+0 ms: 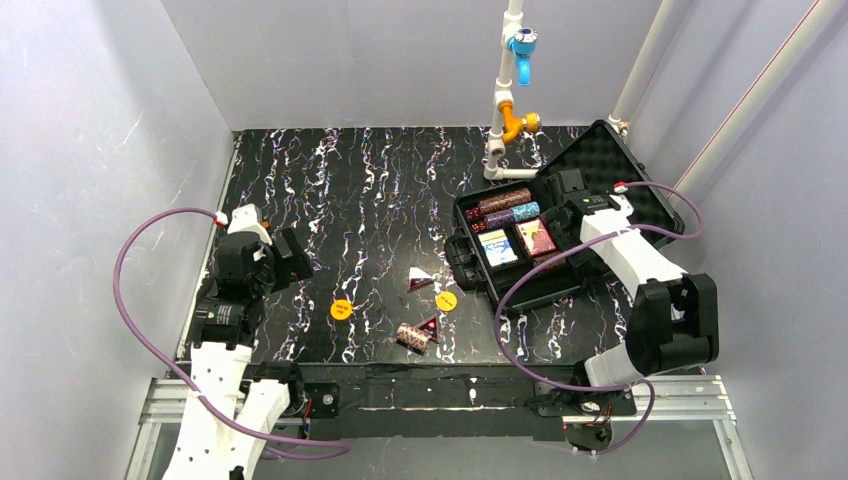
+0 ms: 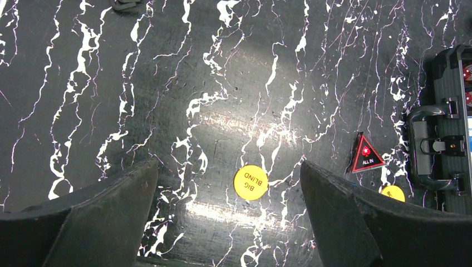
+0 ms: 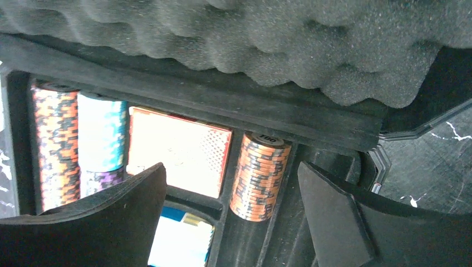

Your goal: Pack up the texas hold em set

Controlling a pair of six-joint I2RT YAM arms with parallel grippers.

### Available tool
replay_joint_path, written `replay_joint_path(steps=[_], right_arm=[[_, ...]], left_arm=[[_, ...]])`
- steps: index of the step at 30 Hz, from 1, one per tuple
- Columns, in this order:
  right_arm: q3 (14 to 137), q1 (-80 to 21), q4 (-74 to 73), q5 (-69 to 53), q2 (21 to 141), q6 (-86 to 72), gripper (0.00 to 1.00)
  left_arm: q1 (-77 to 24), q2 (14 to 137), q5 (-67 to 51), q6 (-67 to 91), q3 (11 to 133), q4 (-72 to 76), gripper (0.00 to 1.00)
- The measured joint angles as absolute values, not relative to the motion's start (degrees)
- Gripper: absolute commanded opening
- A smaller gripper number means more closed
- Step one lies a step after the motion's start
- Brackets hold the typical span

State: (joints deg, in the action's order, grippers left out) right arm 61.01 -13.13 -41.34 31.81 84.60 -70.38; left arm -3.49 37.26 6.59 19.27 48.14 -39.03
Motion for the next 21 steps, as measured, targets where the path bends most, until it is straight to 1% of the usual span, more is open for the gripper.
replay_joint_path(steps=[11,21], right_arm=[[61.1,-14.1,-36.6,27.8,82.0,-59.7,0.98],[63.8,-24.5,-31.5,27.2,79.8,-46.8,0.98]], left_arm=[[-3.5,36.9,6.6,19.3,48.1,-39.0,0.99],[-3.5,36.9,6.6,19.3,48.1,-39.0,0.99]])
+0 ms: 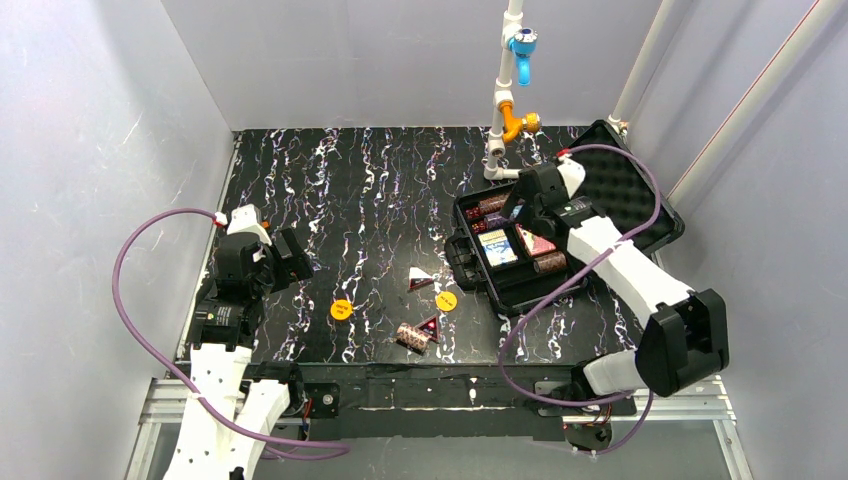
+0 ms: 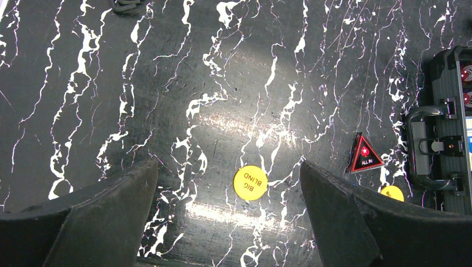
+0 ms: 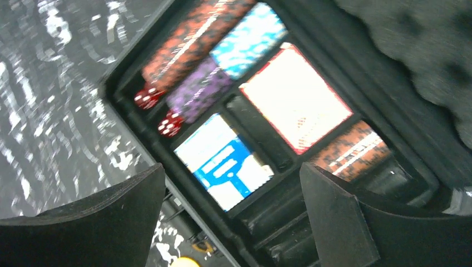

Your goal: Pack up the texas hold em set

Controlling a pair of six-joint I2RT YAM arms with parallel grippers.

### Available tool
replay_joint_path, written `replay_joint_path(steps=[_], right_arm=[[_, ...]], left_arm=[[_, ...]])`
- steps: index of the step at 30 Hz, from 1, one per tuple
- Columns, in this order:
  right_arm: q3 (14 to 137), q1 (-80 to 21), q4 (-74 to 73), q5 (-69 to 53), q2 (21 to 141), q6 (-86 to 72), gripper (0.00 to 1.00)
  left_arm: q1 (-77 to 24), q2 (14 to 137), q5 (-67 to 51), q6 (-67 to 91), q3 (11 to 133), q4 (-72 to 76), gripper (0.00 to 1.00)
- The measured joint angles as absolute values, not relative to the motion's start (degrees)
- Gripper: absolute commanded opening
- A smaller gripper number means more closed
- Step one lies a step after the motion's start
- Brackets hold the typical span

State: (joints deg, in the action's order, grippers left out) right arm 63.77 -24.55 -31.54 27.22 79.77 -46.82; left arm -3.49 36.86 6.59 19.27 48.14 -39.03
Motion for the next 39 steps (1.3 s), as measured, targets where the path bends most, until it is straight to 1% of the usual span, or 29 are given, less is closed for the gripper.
replay_joint_path(steps=[8,11,15,23,29,35,39], right_arm=[[62.8,-30.5,-22.4,16.6,75.3,-34.7,0.98],[62.7,-34.6,-20.6,13.2,75.1,-30.4,0.98],[62.7,-39.5,-19.6,9.8,75.1,-25.9,0.98],[62.9,-46.5,-19.0,-0.7,76.8,-18.6,0.98],[64.3,-55.5,-21.8,-3.5,81.0,-13.6,0.98],[66.5,-63.1,-25.7,-3.6,84.2,-9.1,0.93],[66.9,-66.3,-27.5,-3.4,86.0,-7.1,0.86]], left_arm=[[-3.5,36.9,6.6,19.3,48.1,-39.0,0.99],[-3.5,36.9,6.6,19.3,48.1,-39.0,0.99],[-3.5,36.9,6.6,19.3,48.1,-39.0,0.99],[-3.5,37.0,6.6,19.3,48.1,-39.0,0.99],[-3.5,37.0,6.6,19.3,48.1,-39.0,0.99],[-3.5,37.0,6.6,19.3,48.1,-39.0,0.99],[-3.5,36.9,6.6,19.3,48.1,-39.0,0.99]])
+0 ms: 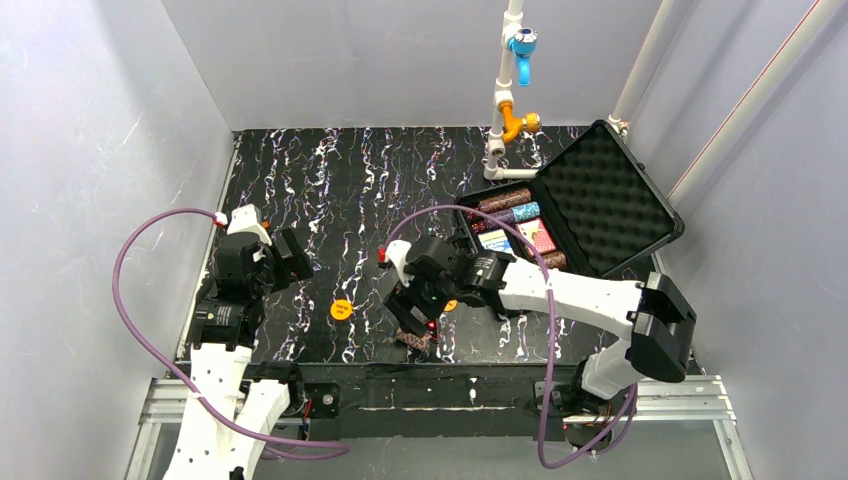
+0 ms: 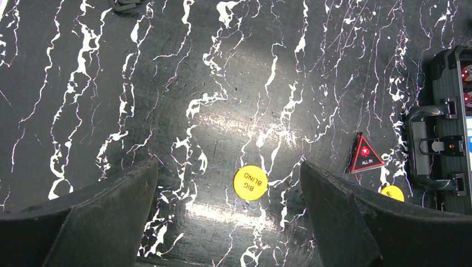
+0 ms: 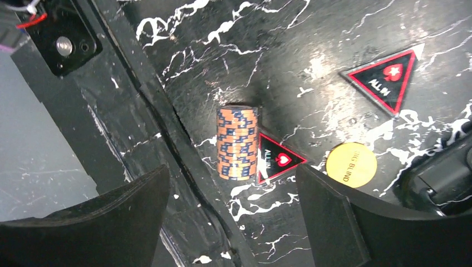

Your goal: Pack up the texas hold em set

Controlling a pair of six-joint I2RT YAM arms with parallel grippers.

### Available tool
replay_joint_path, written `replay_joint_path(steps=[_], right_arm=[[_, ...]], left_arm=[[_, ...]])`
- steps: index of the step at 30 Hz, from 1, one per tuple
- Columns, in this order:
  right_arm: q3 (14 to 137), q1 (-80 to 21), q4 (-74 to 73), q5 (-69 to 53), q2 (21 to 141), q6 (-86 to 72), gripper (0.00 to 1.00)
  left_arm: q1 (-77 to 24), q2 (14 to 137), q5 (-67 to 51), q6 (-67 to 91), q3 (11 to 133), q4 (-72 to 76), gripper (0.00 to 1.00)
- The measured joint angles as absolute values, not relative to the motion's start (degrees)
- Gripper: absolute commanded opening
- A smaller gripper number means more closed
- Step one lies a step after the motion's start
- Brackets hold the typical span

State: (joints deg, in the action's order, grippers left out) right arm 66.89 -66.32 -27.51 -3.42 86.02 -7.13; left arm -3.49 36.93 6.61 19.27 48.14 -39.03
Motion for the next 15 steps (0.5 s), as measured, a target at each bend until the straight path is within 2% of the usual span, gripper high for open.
replay_joint_path(steps=[15], right_arm=[[68.1,-73.8,-30.0,2.7,95.6,-5.4,0.69]], left_arm=[[-3.5,34.1,7.9,19.3,48.1,-39.0,0.99]])
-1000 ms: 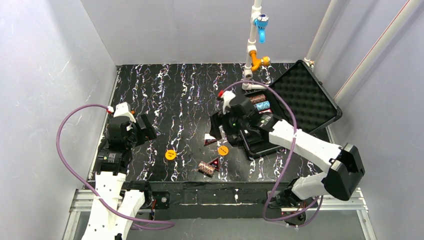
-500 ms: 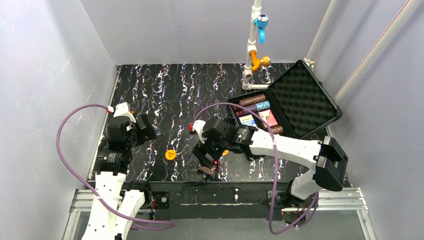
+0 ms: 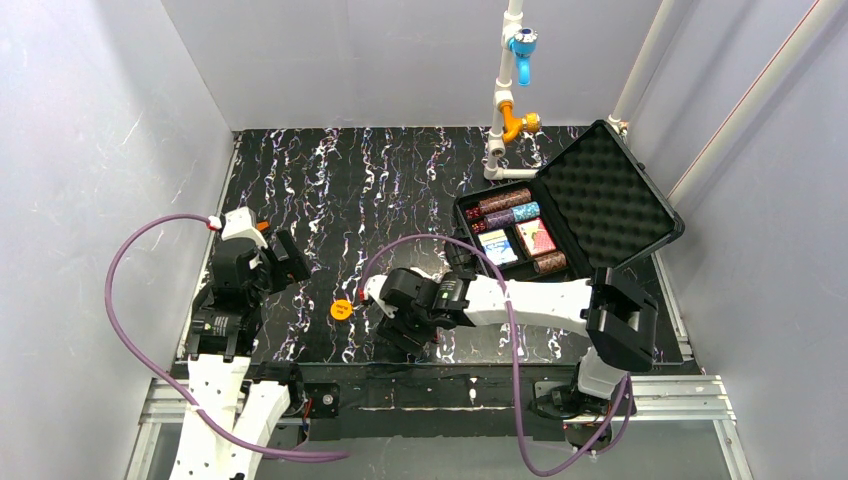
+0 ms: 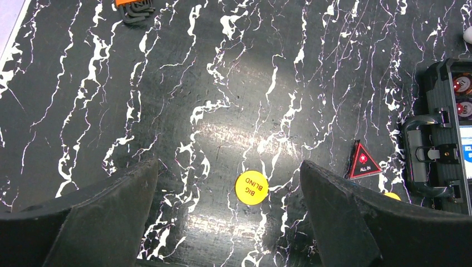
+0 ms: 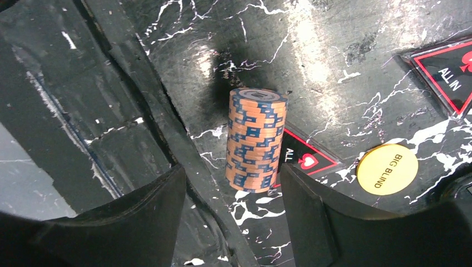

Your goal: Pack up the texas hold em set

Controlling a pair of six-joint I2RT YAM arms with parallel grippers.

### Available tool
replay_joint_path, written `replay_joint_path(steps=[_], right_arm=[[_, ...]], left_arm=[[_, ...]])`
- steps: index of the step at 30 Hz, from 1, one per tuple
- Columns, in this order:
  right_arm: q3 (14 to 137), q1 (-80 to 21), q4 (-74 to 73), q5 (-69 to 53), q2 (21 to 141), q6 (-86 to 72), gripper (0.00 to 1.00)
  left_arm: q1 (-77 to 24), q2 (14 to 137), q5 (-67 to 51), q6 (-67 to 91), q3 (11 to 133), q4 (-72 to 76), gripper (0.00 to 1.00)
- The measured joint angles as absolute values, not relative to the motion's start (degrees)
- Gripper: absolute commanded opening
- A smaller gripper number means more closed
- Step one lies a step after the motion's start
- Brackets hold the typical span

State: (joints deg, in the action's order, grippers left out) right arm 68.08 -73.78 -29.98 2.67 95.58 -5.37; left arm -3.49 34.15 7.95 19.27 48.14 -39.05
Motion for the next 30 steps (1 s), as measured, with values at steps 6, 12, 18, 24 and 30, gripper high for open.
replay_joint_path(steps=[6,12,18,24,30], right_arm=[[68.2,-74.0,-29.8,5.2,97.3,-5.4,0.67],[68.2,-74.1,-28.7,7.0,98.2,-5.4,0.65],[68.2,-74.5,-28.0,7.6,99.9,-5.5,0.62],[68.2,-74.8,-27.4,7.8,101.7,-5.6,0.58],[68.2,-74.9,-26.8,8.3,102.0,-5.8,0.56]], left_arm=[[-3.5,34.1,8.1,19.3,48.1,-39.1,0.99],[-3.5,34.1,8.2,19.3,48.1,-39.0,0.99],[-3.5,34.1,8.2,19.3,48.1,-39.1,0.99],[-3.5,34.1,8.2,19.3,48.1,-39.1,0.99],[-3.5,34.1,8.2,19.3,48.1,-39.1,0.99]])
